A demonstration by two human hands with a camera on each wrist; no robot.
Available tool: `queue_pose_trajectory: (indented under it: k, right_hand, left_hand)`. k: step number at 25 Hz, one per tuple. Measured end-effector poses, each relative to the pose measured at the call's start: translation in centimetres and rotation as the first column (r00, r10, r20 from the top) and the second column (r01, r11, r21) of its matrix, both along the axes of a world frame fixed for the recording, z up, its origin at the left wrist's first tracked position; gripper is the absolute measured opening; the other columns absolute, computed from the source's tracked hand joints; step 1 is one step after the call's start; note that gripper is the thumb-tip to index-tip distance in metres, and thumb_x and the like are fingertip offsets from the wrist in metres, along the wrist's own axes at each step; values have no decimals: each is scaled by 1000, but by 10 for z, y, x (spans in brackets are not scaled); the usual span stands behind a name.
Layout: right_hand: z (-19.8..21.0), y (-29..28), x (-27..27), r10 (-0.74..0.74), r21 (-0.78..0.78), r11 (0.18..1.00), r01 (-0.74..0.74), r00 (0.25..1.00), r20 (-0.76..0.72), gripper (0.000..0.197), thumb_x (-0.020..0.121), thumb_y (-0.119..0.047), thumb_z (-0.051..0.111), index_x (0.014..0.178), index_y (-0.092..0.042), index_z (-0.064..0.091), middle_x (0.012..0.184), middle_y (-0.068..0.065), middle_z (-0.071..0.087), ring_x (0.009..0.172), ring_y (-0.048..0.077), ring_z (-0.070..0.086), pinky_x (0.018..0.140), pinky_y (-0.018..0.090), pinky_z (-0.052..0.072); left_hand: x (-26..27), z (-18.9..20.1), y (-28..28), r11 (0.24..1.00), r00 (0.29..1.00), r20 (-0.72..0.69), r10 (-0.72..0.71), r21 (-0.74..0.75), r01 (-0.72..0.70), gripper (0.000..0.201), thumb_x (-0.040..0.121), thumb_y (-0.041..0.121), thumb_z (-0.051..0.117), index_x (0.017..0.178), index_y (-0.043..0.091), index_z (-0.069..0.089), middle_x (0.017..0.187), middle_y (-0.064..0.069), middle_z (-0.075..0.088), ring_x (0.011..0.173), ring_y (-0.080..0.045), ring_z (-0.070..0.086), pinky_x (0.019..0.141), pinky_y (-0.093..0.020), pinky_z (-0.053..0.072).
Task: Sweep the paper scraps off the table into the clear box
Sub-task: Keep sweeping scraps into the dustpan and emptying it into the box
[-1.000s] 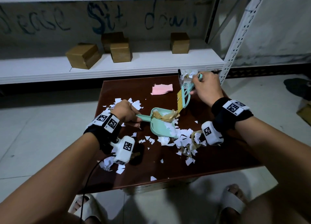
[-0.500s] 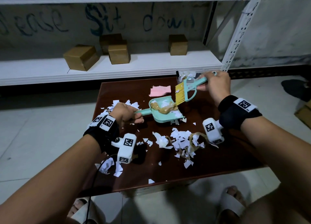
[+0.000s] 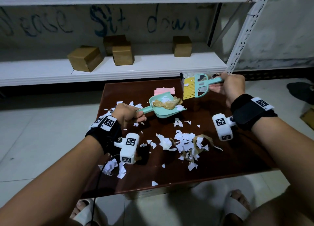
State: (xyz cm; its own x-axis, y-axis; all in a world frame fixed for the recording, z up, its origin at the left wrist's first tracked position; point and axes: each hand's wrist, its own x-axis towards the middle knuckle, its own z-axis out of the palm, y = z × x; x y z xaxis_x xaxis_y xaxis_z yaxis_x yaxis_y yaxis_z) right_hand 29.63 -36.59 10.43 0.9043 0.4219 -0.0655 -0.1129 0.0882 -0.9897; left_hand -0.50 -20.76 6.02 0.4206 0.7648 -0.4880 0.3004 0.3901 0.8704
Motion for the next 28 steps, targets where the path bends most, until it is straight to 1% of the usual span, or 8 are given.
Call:
queue_pose_trajectory:
  k: [5,8,10,13,17,20,25,28]
  right_hand:
    - [3,-3,9,-18,21,1000,18,999,-38,32,108,-18,48,117,11,58,83,26,69,56,24,73,54,29,62]
    - [7,-5,2,53,10,998,-57,973,226,25,107,-21,51,97,-3,65,88,20,73,60,25,74,53,27,62]
    - [5,-6,-5,105,-30,994,-103,872,479,26,106,-24,54,89,-9,66,83,13,74,60,30,73,49,33,59]
    - [1,-9,-17,178,-125,984,-126,717,674,29,105,-29,55,94,-7,69,79,11,74,60,27,74,54,38,59]
    - [-4,-11,-27,238,-250,967,-47,513,825,33,106,-36,53,95,-9,70,79,9,74,58,16,72,44,30,53]
    - [-7,-10,-27,275,-298,955,7,360,891,38,107,-37,50,94,-7,71,74,5,72,59,17,70,46,18,43]
    - [-8,-11,-35,275,-280,960,-11,233,933,32,106,-30,53,93,-7,71,66,7,68,53,24,65,46,27,44]
    - [-9,-10,-38,255,-258,966,-11,207,945,33,106,-29,53,91,-6,71,63,7,67,50,23,63,44,28,42]
  left_hand:
    - [-1,1,1,999,999,23,42,15,-42,14,90,-16,59,82,-11,68,72,-26,67,59,-27,71,63,-31,62]
    - [0,1,0,998,997,36,66,16,-67,11,91,-15,59,85,-13,68,75,-26,67,55,-25,72,56,-27,62]
    - [2,1,1,996,995,49,88,24,-89,10,92,-14,58,91,-15,68,76,-26,68,52,-23,71,52,-24,60]
    - [4,2,4,990,988,77,133,29,-135,11,92,-13,58,95,-18,67,79,-28,68,61,-29,71,52,-23,59]
    - [6,4,3,992,987,116,114,46,-120,14,92,-13,59,81,-15,67,60,-21,67,70,-33,67,65,-28,62]
    - [7,3,3,991,986,120,120,48,-126,15,93,-12,58,80,-14,66,67,-25,66,66,-32,67,68,-30,62]
    - [11,2,2,988,981,133,142,43,-148,10,93,-11,59,92,-18,66,74,-26,65,49,-22,68,56,-24,60]
    - [12,2,3,981,973,141,180,53,-189,7,91,-11,62,89,-15,68,76,-26,67,51,-22,69,59,-26,62]
